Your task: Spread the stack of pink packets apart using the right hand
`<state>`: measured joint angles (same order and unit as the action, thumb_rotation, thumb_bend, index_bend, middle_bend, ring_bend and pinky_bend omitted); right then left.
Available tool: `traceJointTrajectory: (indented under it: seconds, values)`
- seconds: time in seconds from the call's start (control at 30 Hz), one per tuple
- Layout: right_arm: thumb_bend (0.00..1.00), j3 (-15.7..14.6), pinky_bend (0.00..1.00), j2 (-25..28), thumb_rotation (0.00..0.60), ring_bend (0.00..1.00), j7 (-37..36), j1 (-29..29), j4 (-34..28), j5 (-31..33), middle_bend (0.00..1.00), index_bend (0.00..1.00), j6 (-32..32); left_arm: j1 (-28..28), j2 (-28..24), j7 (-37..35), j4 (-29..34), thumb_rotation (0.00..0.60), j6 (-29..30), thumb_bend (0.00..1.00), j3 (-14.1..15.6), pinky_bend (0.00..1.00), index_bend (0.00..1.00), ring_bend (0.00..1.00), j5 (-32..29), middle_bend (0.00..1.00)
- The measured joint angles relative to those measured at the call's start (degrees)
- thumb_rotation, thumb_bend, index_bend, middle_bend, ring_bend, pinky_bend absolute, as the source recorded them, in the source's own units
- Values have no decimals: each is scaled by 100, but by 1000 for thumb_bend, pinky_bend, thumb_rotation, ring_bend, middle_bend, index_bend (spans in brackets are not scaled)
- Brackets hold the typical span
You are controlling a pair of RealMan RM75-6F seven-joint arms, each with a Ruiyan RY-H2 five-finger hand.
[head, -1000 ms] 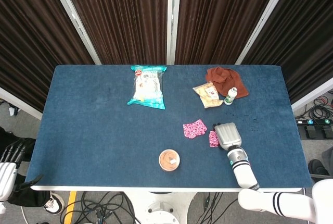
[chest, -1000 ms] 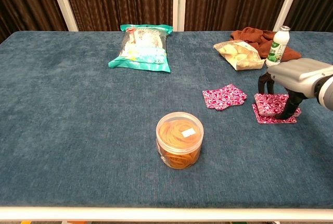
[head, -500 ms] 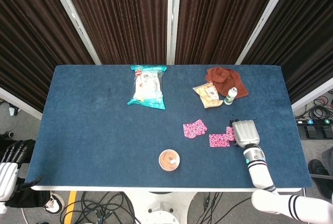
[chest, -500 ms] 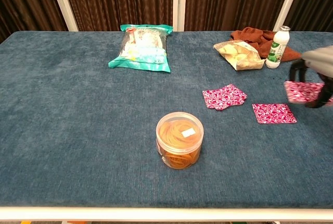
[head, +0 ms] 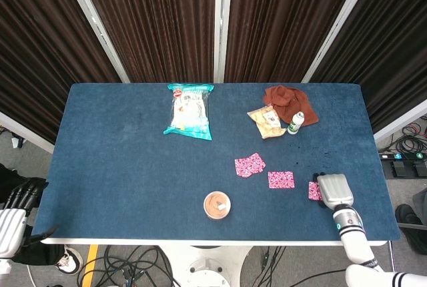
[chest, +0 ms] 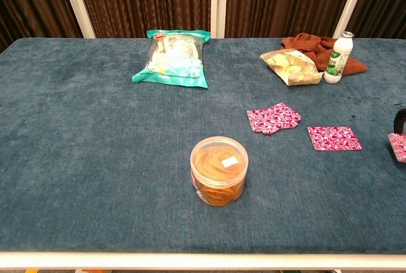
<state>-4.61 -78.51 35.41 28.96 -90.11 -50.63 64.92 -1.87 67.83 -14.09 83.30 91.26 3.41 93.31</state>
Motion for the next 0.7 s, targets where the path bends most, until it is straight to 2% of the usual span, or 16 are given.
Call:
traceJointTrajectory:
  seconds: [0.27, 0.3, 0.4, 0.5, 0.57, 0.7]
  values:
    - [150, -34, 822, -124, 600, 750, -188, -181, 226, -259, 438, 485, -93, -1, 7, 42, 18, 600, 0, 143, 6, 81, 111, 0, 4, 77]
    - [126, -30, 822, -131, 600, 748, -209, -185, 237, -284, 405, 448, -131, -1, 5, 39, 19, 600, 1, 143, 5, 81, 111, 0, -1, 77]
    - [23, -15, 822, -102, 600, 740, -311, -184, 231, -355, 239, 242, -283, -6, 4, 30, 14, 600, 4, 143, 7, 81, 111, 0, -4, 77]
    - [0, 15, 821, -28, 600, 729, -422, -182, 183, -499, 113, 59, -350, -5, 7, 21, 6, 600, 2, 143, 7, 81, 111, 0, -6, 77]
    - [0, 41, 819, 33, 600, 724, -475, -187, 123, -598, 67, 11, -346, -2, 5, 16, 8, 600, 0, 143, 5, 81, 111, 0, -7, 77]
    - [0, 96, 819, 179, 600, 723, -509, -220, -75, -761, 33, 0, -246, -4, 0, 20, 15, 600, 12, 143, 6, 81, 111, 0, 3, 77]
